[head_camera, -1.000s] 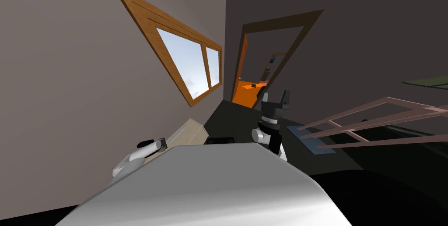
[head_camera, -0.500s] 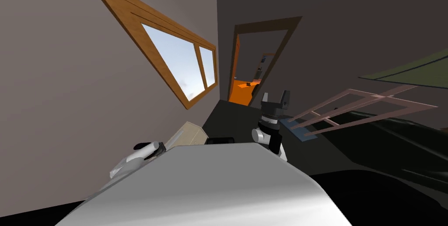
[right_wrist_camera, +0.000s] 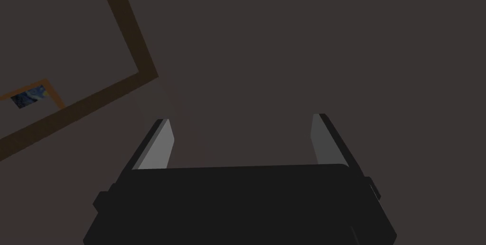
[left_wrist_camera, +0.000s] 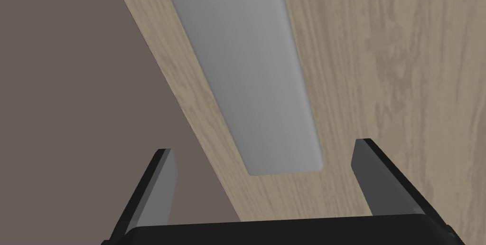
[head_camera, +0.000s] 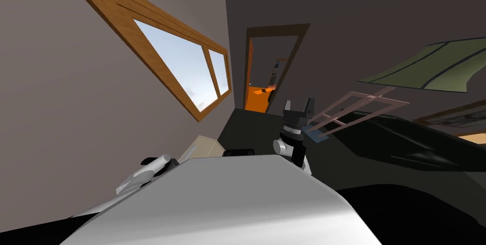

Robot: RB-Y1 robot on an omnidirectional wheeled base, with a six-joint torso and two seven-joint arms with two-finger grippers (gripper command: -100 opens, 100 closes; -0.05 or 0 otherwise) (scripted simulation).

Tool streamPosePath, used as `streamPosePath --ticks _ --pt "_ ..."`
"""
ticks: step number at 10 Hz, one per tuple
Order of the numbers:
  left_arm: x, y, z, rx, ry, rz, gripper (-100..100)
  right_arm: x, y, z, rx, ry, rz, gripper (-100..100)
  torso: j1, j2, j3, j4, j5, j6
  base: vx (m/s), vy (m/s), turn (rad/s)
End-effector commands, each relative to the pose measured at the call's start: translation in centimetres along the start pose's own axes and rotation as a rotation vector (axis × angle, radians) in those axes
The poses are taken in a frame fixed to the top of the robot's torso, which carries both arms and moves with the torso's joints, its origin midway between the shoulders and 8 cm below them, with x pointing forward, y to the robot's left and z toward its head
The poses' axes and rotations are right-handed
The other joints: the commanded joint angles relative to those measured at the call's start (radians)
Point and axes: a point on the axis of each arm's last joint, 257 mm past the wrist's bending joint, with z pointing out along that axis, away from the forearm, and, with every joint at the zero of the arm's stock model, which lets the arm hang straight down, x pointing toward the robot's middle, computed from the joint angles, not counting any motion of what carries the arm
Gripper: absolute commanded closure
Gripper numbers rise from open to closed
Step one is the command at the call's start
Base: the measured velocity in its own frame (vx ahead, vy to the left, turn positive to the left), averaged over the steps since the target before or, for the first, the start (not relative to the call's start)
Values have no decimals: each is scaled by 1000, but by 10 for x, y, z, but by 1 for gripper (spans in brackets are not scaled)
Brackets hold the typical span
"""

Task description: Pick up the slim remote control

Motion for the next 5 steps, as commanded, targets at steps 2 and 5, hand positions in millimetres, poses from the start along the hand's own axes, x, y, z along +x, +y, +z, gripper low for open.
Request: streamPosePath --ticks 2,5 --pt "-4 17 1 -66 -2 -76 -100 0 0 0 0 0 0 0 2 0 0 0 0 0 -10 71 -246" --pt "-2 41 2 -164 5 -195 -100 0 0 0 0 0 0 0 1 0 0 0 0 0 -14 65 -243"
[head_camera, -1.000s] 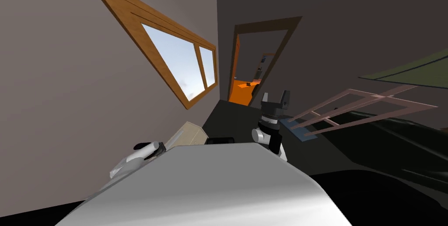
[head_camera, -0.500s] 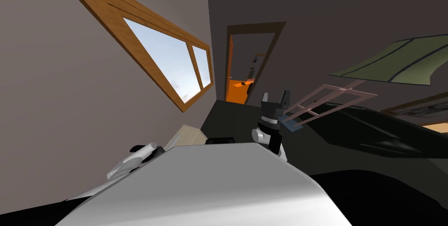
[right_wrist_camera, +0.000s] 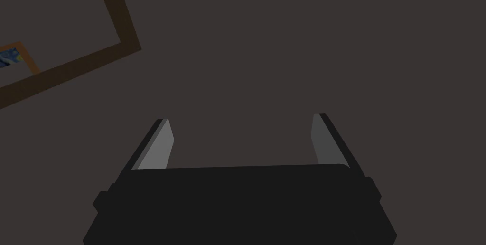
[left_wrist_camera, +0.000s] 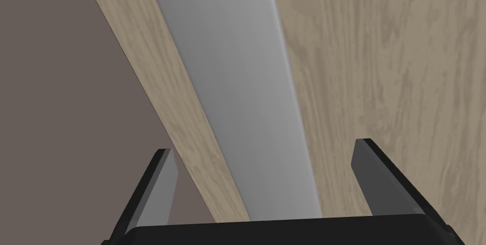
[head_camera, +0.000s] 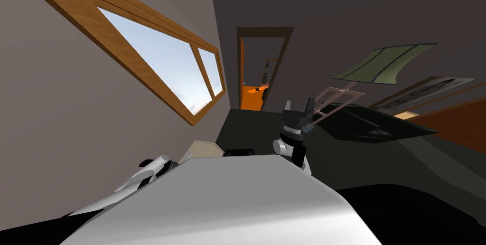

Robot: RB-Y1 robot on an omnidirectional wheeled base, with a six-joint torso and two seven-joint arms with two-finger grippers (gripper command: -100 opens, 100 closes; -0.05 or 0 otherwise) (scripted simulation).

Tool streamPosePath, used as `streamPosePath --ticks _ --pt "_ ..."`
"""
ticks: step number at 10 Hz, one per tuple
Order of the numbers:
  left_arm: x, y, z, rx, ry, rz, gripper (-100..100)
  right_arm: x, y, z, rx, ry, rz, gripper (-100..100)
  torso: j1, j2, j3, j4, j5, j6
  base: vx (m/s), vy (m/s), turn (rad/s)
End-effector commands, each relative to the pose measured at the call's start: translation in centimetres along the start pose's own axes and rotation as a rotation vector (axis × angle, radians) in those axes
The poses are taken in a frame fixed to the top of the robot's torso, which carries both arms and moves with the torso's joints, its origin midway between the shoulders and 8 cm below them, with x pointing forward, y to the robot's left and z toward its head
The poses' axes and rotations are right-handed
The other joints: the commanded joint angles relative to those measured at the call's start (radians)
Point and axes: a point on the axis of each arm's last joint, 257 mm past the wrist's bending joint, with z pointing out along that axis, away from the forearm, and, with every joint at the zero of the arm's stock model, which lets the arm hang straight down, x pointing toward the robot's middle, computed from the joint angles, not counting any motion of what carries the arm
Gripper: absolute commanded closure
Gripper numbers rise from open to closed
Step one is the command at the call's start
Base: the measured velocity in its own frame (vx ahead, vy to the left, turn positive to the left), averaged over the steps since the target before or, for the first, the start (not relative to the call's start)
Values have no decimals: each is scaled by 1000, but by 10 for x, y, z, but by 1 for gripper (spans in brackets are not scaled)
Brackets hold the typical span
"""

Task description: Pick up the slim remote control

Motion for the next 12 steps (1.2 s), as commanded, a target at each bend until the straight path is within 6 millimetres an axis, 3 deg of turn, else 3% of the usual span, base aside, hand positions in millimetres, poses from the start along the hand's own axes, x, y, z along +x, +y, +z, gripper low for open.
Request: streamPosePath --ticks 1,3,7,8,9,12 --pt "0 6 1 -23 2 -26 -100 0 0 0 0 0 0 0 0 0 0 0 0 0 -15 59 -65" --pt "1 17 3 -65 7 -76 -100 0 0 0 0 0 0 0 -1 -1 0 0 0 0 -4 52 -121" --pt "1 19 3 -72 8 -83 -100 0 0 0 0 0 0 0 -4 -1 -1 0 -1 -1 -3 20 -28" --pt "2 19 3 -73 8 -84 0 0 0 0 0 0 0 0 -4 -1 -1 0 -1 -1 0 0 0" --pt "4 19 4 -63 7 -46 -100 0 0 0 0 0 0 0 -5 -1 -1 0 -1 -1 62 18 287" --pt "11 20 6 -48 13 19 -100 0 0 0 0 0 0 0 -8 -5 -3 -1 -2 -1 68 -54 230"
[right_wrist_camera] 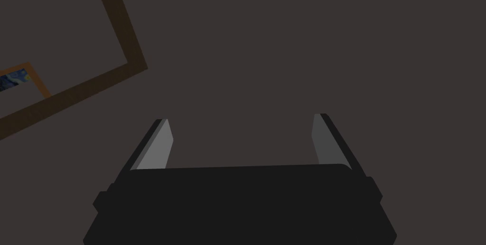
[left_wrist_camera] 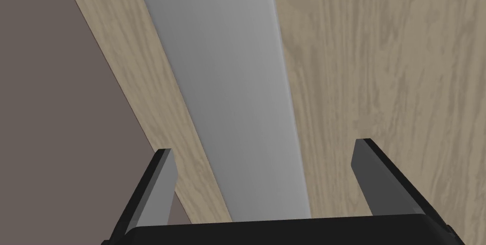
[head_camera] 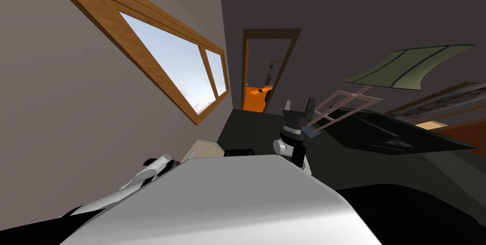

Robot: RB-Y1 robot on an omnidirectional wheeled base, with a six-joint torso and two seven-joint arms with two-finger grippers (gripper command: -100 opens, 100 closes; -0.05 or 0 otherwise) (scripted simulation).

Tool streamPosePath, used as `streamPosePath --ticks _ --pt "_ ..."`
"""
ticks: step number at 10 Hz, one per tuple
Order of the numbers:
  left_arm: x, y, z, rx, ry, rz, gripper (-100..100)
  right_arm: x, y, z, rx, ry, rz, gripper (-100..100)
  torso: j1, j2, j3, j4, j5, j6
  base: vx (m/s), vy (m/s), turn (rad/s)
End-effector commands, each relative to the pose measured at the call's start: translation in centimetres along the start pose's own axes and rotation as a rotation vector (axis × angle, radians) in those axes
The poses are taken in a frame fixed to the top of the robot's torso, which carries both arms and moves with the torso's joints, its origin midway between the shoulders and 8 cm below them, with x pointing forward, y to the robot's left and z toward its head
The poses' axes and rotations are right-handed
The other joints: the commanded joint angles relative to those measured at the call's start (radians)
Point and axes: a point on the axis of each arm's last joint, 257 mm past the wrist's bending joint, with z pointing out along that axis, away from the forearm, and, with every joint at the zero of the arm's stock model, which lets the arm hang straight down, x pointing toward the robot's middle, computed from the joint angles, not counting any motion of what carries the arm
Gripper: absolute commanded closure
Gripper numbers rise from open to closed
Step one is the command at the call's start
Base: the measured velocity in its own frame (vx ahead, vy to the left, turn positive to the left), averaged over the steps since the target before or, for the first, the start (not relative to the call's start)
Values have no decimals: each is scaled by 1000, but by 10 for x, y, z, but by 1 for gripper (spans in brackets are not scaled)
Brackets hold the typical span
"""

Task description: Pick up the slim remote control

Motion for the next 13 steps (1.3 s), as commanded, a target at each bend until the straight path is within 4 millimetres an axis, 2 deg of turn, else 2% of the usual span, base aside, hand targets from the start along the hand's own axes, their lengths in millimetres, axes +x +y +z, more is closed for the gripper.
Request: streamPosePath --ticks 1,9,12,13 --pt "1 2 2 0 -4 25 -100 0 0 0 0 0 0 0 0 0 0 0 0 0 57 -57 186" --pt "1 2 2 0 -4 25 -100 0 0 0 0 0 0 0 4 4 2 1 1 1 -2 2 -5" --pt "9 23 19 3 0 37 -100 0 0 0 0 0 0 0 5 3 2 0 7 2 -3 3 -10" --pt "9 23 19 3 0 37 -100 0 0 0 0 0 0 0 6 2 1 0 12 4 4 -4 12"
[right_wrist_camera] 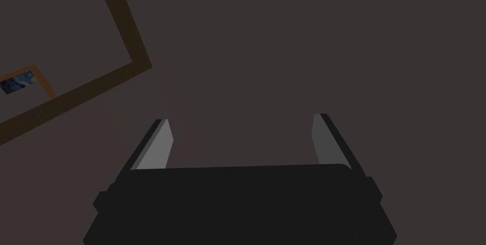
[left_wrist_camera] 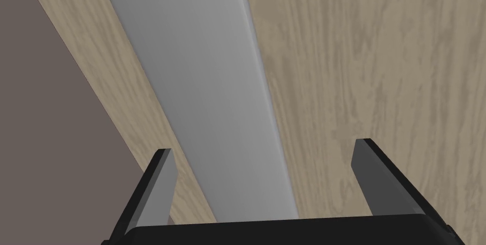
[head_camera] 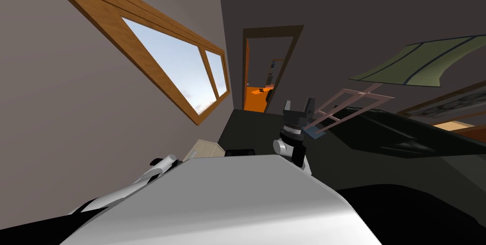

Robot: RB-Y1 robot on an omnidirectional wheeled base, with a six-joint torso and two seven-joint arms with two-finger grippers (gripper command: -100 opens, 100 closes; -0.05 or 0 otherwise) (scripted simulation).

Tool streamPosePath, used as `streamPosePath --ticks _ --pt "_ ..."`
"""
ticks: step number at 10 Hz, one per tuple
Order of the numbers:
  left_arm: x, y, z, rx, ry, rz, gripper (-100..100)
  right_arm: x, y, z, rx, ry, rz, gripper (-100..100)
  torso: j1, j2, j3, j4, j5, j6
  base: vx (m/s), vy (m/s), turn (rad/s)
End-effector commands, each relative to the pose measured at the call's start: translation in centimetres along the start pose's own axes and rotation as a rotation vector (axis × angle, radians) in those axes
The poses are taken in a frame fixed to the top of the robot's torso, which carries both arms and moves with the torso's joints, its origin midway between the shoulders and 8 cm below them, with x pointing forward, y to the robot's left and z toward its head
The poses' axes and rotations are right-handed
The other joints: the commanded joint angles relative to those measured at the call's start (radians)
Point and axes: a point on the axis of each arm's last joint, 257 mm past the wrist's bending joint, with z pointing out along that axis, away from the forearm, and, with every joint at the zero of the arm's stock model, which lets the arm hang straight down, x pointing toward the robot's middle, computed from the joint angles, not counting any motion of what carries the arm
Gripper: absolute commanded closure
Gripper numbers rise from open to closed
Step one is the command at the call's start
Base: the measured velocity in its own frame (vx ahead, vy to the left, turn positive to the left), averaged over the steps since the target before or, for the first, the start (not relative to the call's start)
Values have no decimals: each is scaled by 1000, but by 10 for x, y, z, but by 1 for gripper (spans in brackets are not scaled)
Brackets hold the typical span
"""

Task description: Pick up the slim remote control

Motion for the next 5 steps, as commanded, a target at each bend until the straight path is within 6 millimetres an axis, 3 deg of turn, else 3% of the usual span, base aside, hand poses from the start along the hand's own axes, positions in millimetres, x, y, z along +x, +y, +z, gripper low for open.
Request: streamPosePath --ticks 1,2,3,5 --pt "2 8 2 -12 1 0 -100 0 0 0 0 0 0 0 0 0 0 0 0 0 0 0 0" --pt "1 3 1 -4 1 2 -100 0 0 0 0 0 0 0 1 0 0 0 1 0 0 0 0" --pt "2 3 1 -5 1 1 100 0 0 0 0 0 0 0 1 -1 0 0 2 0 0 0 0" --pt "3 3 1 -4 3 -2 100 0 0 0 0 0 0 0 2 0 -1 -1 3 0 0 0 0"
